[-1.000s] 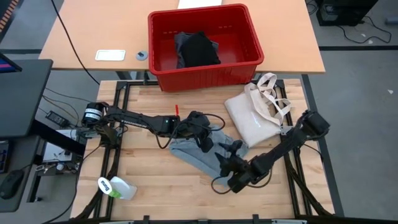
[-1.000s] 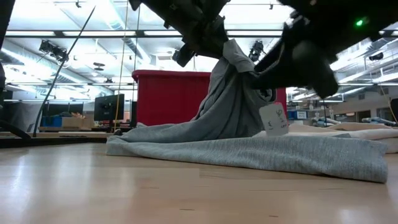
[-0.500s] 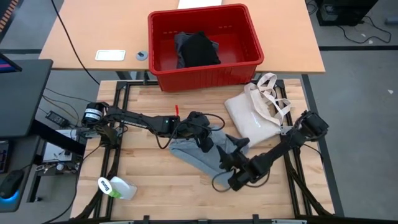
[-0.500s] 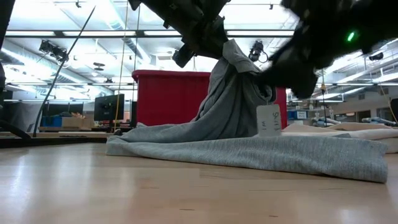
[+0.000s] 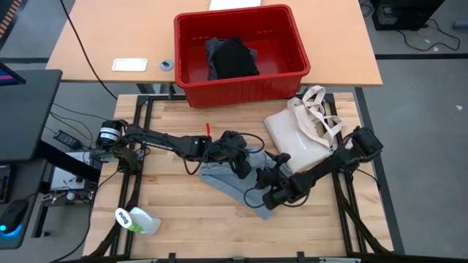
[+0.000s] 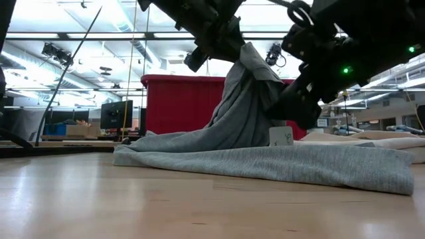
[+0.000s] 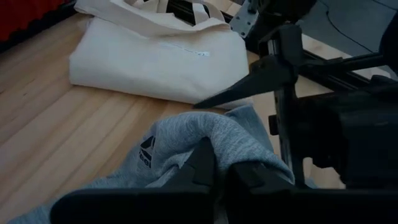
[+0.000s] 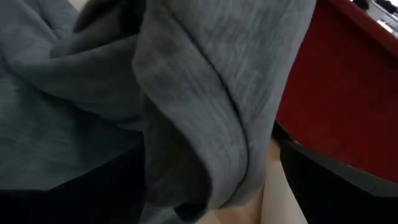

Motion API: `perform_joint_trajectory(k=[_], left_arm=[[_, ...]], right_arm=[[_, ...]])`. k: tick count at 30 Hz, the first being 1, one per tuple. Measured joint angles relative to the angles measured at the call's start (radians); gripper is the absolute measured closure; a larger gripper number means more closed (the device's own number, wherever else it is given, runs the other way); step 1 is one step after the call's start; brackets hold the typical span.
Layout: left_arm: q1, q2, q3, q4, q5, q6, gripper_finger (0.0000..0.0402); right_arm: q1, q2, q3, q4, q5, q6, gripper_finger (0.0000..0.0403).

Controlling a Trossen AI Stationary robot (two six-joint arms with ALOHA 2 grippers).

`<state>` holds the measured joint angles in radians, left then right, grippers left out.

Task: Fold Laundry from Bin
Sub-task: Fold the gray shirt

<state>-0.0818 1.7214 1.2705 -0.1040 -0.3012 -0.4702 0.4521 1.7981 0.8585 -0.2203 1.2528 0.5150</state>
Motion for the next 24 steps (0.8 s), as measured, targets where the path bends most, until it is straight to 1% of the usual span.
perform_joint_trajectory(k=[5, 7, 9, 11, 14, 17, 20, 22, 23, 24], left_arm=[[-0.007, 0.000, 0.000, -0.003, 0.000, 0.001, 0.0388], [-0.013, 0.000, 0.000, -0.009, 0.000, 0.004, 0.0388], [-0.018, 0.000, 0.000, -0.023, 0.000, 0.006, 0.0388], [-0.019, 0.000, 0.000, -0.039, 0.000, 0.006, 0.0388], [-0.018, 0.000, 0.000, -0.049, 0.008, 0.006, 0.0388], [-0.018, 0.000, 0.001, -0.047, 0.045, 0.006, 0.0388], [-0.019, 0.000, 0.001, -0.041, 0.076, 0.014, 0.0388], [-0.019, 0.000, 0.001, -0.038, 0.125, 0.037, 0.0388], [-0.019, 0.000, 0.001, -0.038, 0.154, 0.056, 0.0388], [-0.019, 0.000, 0.001, -0.037, 0.180, 0.075, 0.0388]], right_arm=[[-0.022, -0.001, -0.010, -0.057, 0.029, -0.020, 0.0056], [-0.025, -0.005, -0.018, -0.086, 0.000, -0.031, 0.0063], [-0.024, -0.008, -0.026, -0.119, -0.031, -0.039, 0.0083], [-0.021, -0.012, -0.034, -0.157, -0.043, -0.039, 0.0116], [-0.014, -0.020, -0.037, -0.195, -0.036, -0.048, 0.0183], [-0.014, -0.031, -0.037, -0.193, -0.048, -0.138, 0.0254], [-0.022, -0.061, -0.037, -0.191, -0.140, -0.233, 0.0324], [-0.028, -0.094, -0.037, -0.212, -0.204, -0.283, 0.0369], [-0.030, -0.115, -0.037, -0.226, -0.227, -0.309, 0.0384], [-0.030, -0.141, -0.037, -0.246, -0.243, -0.333, 0.0390]])
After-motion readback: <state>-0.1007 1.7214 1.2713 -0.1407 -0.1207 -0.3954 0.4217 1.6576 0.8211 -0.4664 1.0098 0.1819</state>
